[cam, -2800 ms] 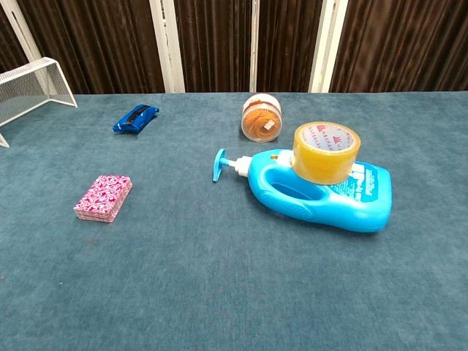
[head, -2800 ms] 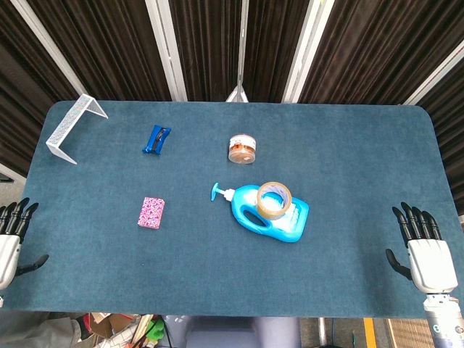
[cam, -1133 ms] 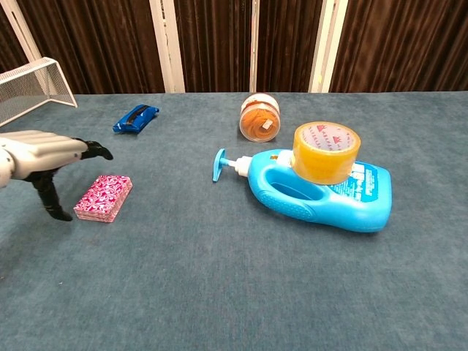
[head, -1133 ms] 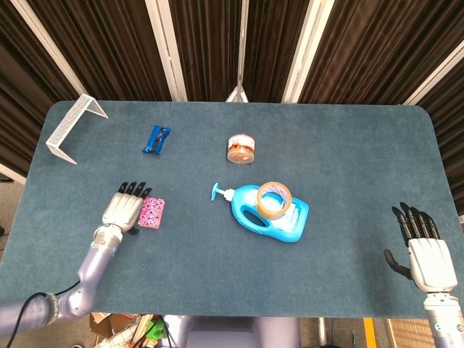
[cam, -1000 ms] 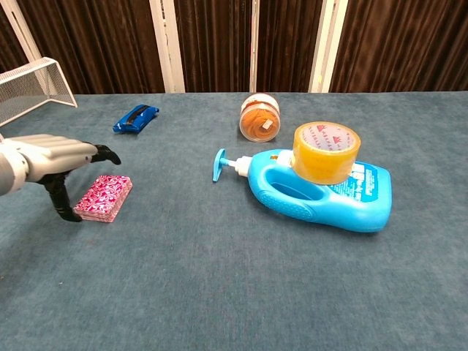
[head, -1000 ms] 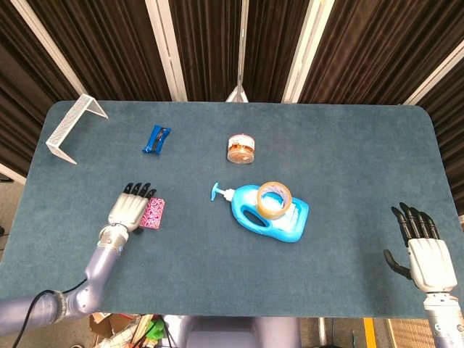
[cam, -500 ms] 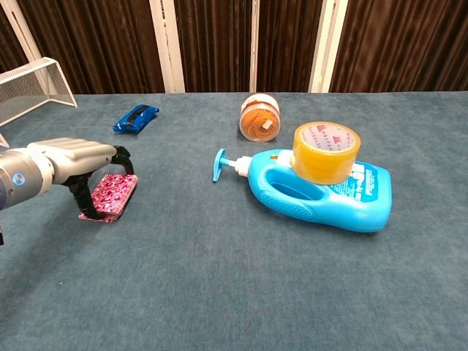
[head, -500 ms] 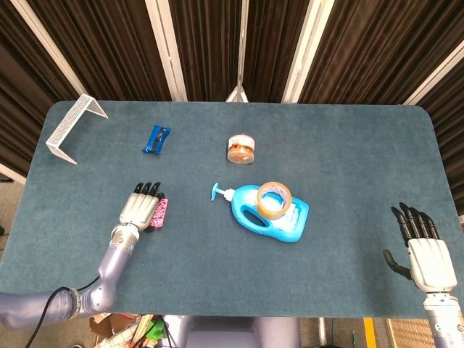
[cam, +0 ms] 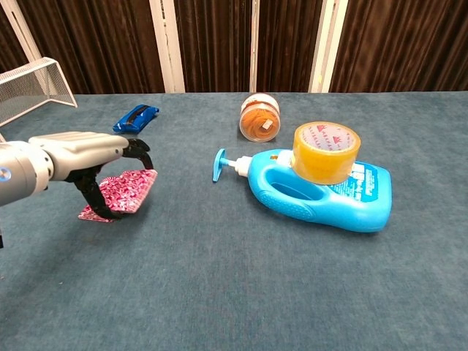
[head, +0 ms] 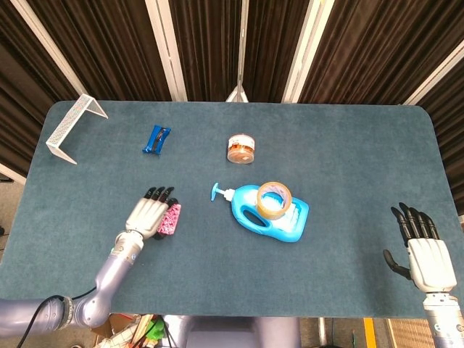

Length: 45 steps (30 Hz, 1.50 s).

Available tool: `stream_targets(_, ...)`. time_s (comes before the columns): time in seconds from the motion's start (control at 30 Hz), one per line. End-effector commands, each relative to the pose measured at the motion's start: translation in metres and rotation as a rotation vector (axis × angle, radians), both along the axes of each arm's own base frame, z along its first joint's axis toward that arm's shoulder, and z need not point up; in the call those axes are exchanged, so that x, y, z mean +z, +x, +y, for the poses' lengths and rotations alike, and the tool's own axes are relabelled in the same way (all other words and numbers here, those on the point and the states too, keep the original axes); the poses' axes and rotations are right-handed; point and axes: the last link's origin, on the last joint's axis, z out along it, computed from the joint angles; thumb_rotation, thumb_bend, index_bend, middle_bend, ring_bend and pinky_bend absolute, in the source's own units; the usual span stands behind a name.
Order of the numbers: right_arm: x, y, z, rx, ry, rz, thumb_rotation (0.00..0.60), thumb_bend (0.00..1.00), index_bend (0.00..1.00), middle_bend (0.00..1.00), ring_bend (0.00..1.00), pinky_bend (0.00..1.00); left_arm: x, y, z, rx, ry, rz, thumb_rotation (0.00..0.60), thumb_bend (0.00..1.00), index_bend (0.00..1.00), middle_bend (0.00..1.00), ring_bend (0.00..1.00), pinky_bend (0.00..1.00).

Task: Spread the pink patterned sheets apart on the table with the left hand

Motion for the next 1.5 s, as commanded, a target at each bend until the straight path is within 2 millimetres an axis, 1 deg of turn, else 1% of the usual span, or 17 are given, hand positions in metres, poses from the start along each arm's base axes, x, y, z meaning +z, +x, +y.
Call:
stream_targets(0.03,0.0,0.0,0.0,-0.001,-0.002,-0.001,0.6,0.36,0.0,0.0,0.0,0.09,-0.008,0.006,-0.007,-0.023,-0.03,0.002,0.6,0.42,0.45,0.0,0.0,0.0)
stream_targets(0.07,0.001,0.0,0.0,-0.001,-0.003,-0.001,0.6,0.36,0.0,0.0,0.0,0.09,-0.01,0.007,-0.008,-0.03,-0.038,0.004,0.6,0.42,0.44,0.0,0.0,0.0)
stream_targets(0.13,0.001,0.0,0.0,-0.001,-0.005,-0.004,0.6,0.36,0.0,0.0,0.0,0.09,-0.016,0.01,-0.012,-0.043,-0.055,0.011,0.6,0.41,0.4,0.0,0.0,0.0)
stream_targets(0.27,0.002,-0.001,0.0,-0.001,-0.006,-0.008,0.6,0.36,0.0,0.0,0.0,0.09,-0.026,0.01,-0.016,-0.054,-0.079,0.046,0.6,0.3,0.23,0.0,0.0,0.0)
stream_targets(0.33,0.002,0.0,0.0,0.002,-0.007,-0.007,0.6,0.36,0.0,0.0,0.0,0.09,-0.028,0.01,-0.017,-0.059,-0.079,0.066,0.6,0.26,0.11,0.0,0.0,0.0)
stream_targets(0.4,0.002,-0.001,0.0,0.002,-0.005,-0.008,0.6,0.36,0.0,0.0,0.0,0.09,-0.028,0.01,-0.017,-0.057,-0.079,0.071,0.6,0.23,0.04,0.0,0.0,0.0)
stream_targets(0.47,0.002,-0.001,0.0,0.003,-0.006,-0.008,0.6,0.36,0.0,0.0,0.0,0.09,-0.028,0.011,-0.017,-0.054,-0.078,0.07,0.6,0.21,0.01,0.0,0.0,0.0)
stream_targets(0.57,0.001,0.0,0.0,0.003,-0.005,-0.01,0.6,0.36,0.0,0.0,0.0,0.09,-0.025,0.011,-0.015,-0.053,-0.075,0.068,0.6,0.18,0.0,0.0,0.0,0.0)
stream_targets(0.67,0.001,0.0,0.0,0.006,-0.006,-0.009,0.6,0.36,0.0,0.0,0.0,0.09,-0.021,0.011,-0.014,-0.048,-0.07,0.06,0.6,0.18,0.0,0.0,0.0,0.0)
stream_targets(0.73,0.001,0.0,0.0,0.005,-0.004,-0.011,0.6,0.36,0.0,0.0,0.0,0.09,-0.016,0.011,-0.012,-0.04,-0.061,0.048,0.6,0.18,0.01,0.0,0.0,0.0)
stream_targets(0.8,0.001,0.0,0.0,0.004,-0.006,-0.011,0.6,0.36,0.0,0.0,0.0,0.09,-0.006,0.008,-0.008,-0.03,-0.025,0.055,0.6,0.18,0.03,0.0,0.0,0.0)
stream_targets(0.87,0.001,0.0,0.0,0.002,-0.003,-0.012,0.6,0.36,0.0,0.0,0.0,0.09,0.002,0.003,-0.004,-0.022,0.007,0.08,0.6,0.18,0.05,0.0,0.0,0.0)
stream_targets(0.93,0.0,0.0,0.001,0.0,0.0,-0.014,0.6,0.36,0.0,0.0,0.0,0.09,0.012,-0.006,0.002,0.005,0.046,0.122,0.6,0.18,0.06,0.0,0.0,0.0)
stream_targets(1.1,0.0,0.0,0.0,0.001,0.002,-0.014,0.6,0.36,0.0,0.0,0.0,0.09,0.024,-0.02,0.012,0.069,0.078,0.145,0.6,0.21,0.08,0.0,0.0,0.0)
stream_targets(1.3,0.0,0.001,0.001,-0.002,0.003,-0.015,0.6,0.36,0.0,0.0,0.0,0.09,0.025,-0.032,0.021,0.11,0.091,0.158,0.6,0.21,0.09,0.0,0.0,0.0)
stream_targets(1.5,0.0,0.001,0.001,-0.001,0.004,-0.016,0.6,0.36,0.0,0.0,0.0,0.09,0.018,-0.039,0.028,0.141,0.086,0.182,0.6,0.21,0.1,0.0,0.0,0.0)
